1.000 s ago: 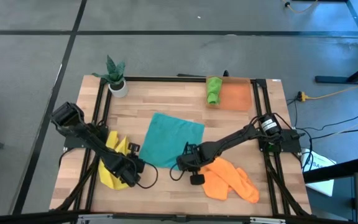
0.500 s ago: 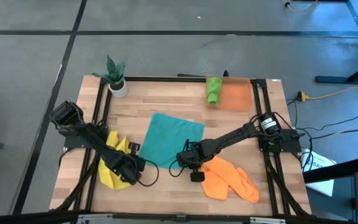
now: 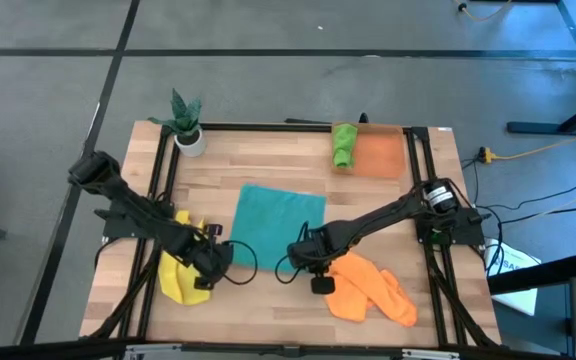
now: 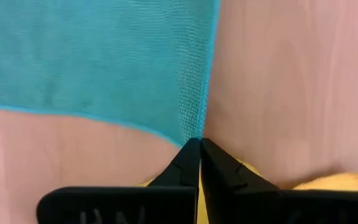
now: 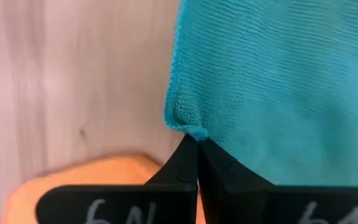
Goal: Roll microfiber towels into tight, uniform cylinder then place into a basket
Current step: Fold the blue towel
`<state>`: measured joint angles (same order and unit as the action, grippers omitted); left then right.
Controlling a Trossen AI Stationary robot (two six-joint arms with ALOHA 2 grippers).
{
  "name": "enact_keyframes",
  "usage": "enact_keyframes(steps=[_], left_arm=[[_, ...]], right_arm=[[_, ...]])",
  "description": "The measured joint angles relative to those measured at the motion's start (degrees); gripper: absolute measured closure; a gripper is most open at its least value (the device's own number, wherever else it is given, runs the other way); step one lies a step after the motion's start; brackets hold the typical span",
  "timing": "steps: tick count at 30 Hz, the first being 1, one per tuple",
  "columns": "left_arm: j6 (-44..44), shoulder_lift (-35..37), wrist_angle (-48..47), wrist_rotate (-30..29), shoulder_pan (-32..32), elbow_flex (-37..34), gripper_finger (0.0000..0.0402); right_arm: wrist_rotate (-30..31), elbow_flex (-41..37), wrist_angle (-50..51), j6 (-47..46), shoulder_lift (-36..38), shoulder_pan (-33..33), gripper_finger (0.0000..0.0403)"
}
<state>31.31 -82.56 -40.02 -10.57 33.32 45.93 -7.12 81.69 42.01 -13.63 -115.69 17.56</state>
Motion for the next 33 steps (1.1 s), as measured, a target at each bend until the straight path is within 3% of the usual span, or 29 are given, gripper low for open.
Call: enact_keyframes(steps=[18, 29, 33], left_arm=[[0.75, 1.63, -1.99, -2.09, -9.27, 0.08, 0.0401], [0.04, 1.63, -5.12, -2.73, -19.60, 0.11, 0.0401], [-0.06, 1.63, -5.07, -4.95, -22.85, 0.11, 0.0401]], right_arm=[[12.02, 0.00, 4.42, -4.38, 3.80, -2.84, 0.0403], [17.01, 0.00, 10.18, -5.82, 4.26, -6.29, 0.0403], [22.95, -0.02, 10.91, -5.78, 4.26, -7.63, 0.0403]])
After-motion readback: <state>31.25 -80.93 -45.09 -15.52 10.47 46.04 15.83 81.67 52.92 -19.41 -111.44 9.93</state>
